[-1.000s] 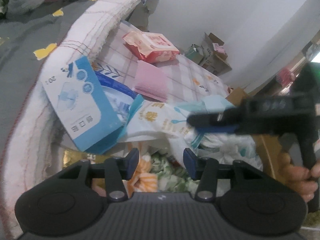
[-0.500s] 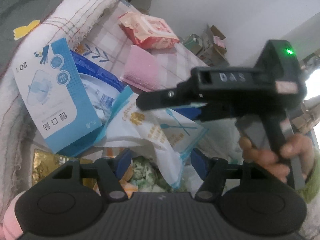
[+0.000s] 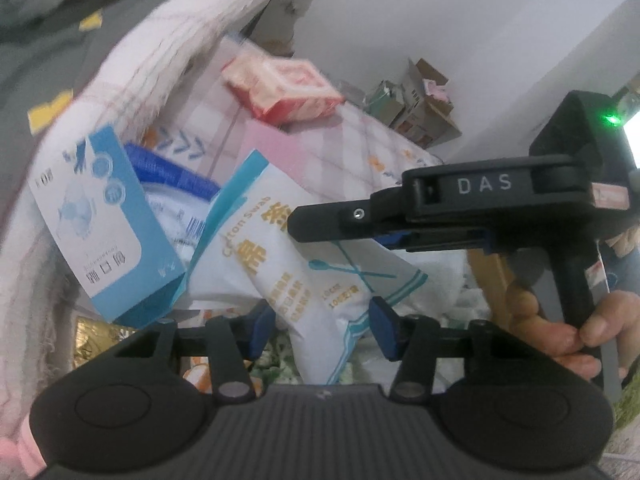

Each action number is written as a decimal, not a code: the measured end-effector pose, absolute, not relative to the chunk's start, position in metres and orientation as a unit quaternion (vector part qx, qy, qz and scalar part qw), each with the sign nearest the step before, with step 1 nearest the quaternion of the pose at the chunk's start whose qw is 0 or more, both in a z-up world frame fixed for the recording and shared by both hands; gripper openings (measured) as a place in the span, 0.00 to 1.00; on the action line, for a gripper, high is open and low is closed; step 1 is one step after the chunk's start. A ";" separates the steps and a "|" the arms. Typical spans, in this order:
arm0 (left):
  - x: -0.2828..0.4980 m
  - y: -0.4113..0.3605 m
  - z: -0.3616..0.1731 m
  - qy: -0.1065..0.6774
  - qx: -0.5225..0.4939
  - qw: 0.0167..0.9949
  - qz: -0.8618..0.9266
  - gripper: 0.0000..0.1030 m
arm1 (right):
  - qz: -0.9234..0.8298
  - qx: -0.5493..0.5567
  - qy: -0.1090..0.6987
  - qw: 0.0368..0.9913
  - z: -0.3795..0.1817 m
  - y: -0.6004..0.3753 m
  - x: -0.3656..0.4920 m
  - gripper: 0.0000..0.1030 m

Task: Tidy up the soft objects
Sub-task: 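Lift the cotton-swab bag with the right gripper toward the cardboard box, then lower the bag into the cardboard box and open the right gripper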

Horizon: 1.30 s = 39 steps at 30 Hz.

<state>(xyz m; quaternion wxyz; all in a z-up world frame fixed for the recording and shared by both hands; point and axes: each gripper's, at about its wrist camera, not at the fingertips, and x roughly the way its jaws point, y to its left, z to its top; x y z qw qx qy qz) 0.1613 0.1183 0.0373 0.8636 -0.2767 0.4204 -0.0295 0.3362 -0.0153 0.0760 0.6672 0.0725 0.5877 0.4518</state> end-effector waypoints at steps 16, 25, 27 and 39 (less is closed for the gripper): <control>0.208 -0.016 0.132 0.406 -0.138 0.886 -0.179 0.51 | 0.386 0.192 0.461 0.776 0.172 -0.207 0.311 0.27; 0.312 -0.115 0.110 0.466 -0.077 0.842 -0.260 0.51 | 0.267 0.297 0.457 0.795 0.129 -0.333 0.362 0.27; 0.331 -0.128 0.100 0.476 -0.064 0.839 -0.257 0.51 | 0.249 0.323 0.466 0.785 0.108 -0.349 0.380 0.27; 0.365 -0.139 0.076 0.458 0.002 0.865 -0.203 0.62 | 0.149 0.369 0.548 0.736 -0.033 -0.361 0.462 0.29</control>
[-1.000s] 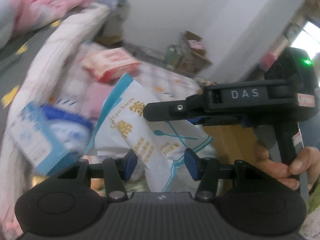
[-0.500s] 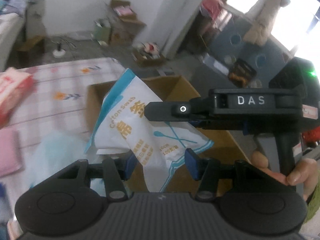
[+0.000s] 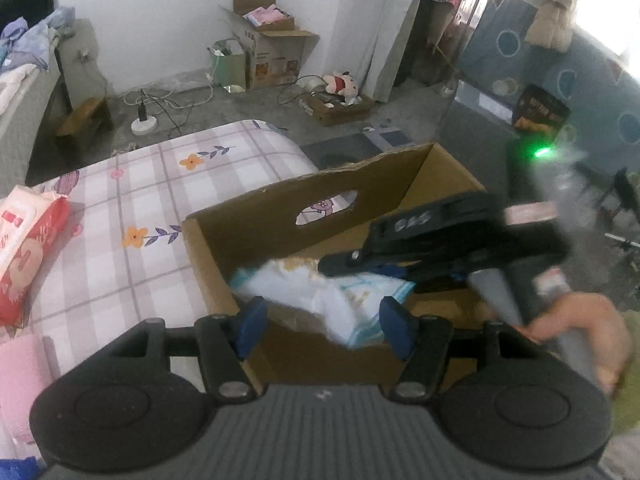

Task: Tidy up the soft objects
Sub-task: 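Lower the bag into the cardboard box and open the right gripper, then reach the right gripper to the pink sponge pad and grasp it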

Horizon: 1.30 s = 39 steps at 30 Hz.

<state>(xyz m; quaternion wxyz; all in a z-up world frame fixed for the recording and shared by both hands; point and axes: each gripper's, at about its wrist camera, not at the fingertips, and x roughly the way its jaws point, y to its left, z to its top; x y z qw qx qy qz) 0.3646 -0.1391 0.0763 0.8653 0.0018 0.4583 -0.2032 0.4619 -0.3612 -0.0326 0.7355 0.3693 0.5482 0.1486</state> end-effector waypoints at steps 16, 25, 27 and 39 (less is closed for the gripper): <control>0.299 -0.043 0.099 0.419 -0.074 0.892 -0.155 0.67 | 0.127 0.273 0.508 0.807 -0.010 -0.321 0.442 0.28; 0.250 0.010 0.086 0.412 -0.109 0.899 -0.096 0.71 | 0.184 0.255 0.521 0.794 -0.013 -0.293 0.452 0.21; 0.240 0.021 0.080 0.414 -0.121 0.898 -0.085 0.71 | 0.183 0.262 0.539 0.779 -0.029 -0.280 0.459 0.18; 0.212 0.050 0.070 0.398 -0.119 0.909 -0.038 0.71 | 0.223 0.271 0.495 0.795 0.007 -0.279 0.447 0.21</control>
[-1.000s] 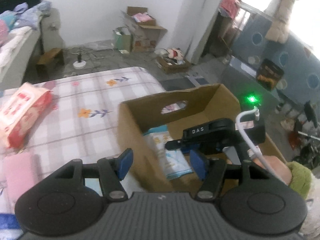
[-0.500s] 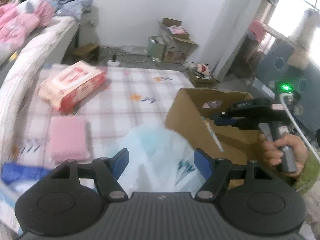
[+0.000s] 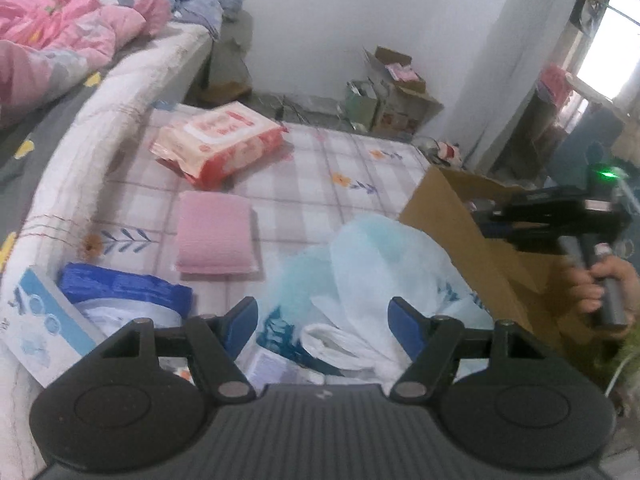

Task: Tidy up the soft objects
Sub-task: 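Reach the right gripper to the pink sponge pad and grasp it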

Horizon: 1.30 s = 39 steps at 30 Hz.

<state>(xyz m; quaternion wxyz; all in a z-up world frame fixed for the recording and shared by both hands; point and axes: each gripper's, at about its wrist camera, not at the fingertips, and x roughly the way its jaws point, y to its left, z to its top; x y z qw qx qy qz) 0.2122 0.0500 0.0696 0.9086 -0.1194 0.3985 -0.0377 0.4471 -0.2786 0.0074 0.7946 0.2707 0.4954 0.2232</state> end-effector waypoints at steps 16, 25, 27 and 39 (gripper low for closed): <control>0.281 0.103 0.050 0.430 -0.065 0.901 0.003 0.77 | 0.349 0.160 0.553 0.740 0.088 -0.098 0.443 0.44; 0.330 0.121 0.006 0.486 -0.069 0.871 0.011 0.74 | 0.299 0.116 0.633 0.704 0.022 -0.002 0.481 0.47; 0.337 0.123 -0.001 0.497 -0.075 0.864 0.010 0.72 | 0.292 0.120 0.643 0.697 0.007 0.005 0.486 0.47; 0.357 0.126 -0.027 0.533 -0.096 0.841 0.015 0.60 | 0.287 0.136 0.672 0.668 -0.040 0.015 0.495 0.43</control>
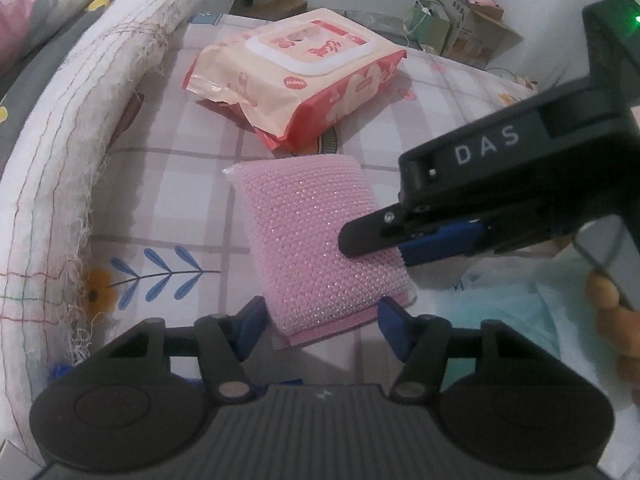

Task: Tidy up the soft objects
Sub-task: 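Reach the right gripper to the pink sponge pad and grasp it, then carry the pink sponge pad with the right gripper to the box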

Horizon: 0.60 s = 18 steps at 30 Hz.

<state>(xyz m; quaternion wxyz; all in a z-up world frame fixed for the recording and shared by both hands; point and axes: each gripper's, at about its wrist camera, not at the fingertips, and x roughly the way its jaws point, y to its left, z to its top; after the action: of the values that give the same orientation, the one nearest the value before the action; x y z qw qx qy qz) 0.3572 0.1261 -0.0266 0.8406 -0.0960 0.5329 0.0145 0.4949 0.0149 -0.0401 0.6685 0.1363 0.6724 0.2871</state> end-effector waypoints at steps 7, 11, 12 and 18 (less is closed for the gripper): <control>0.357 0.121 -0.023 0.527 -0.090 0.845 0.016 0.58 | 0.300 0.155 0.659 0.672 -0.040 0.011 0.496 0.35; 0.349 0.117 -0.006 0.514 -0.079 0.854 0.018 0.58 | 0.313 0.157 0.645 0.680 -0.024 0.009 0.492 0.34; 0.347 0.117 -0.001 0.510 -0.076 0.857 0.019 0.58 | 0.317 0.157 0.640 0.682 -0.018 0.008 0.491 0.34; 0.326 0.111 0.041 0.478 -0.060 0.876 0.023 0.58 | 0.346 0.162 0.606 0.698 0.028 -0.001 0.476 0.34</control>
<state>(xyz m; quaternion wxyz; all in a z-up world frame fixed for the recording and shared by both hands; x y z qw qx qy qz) 0.3261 0.1114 0.0414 0.8758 -0.0596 0.4784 0.0231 0.4756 -0.0013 0.0279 0.6979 0.1622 0.6057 0.3459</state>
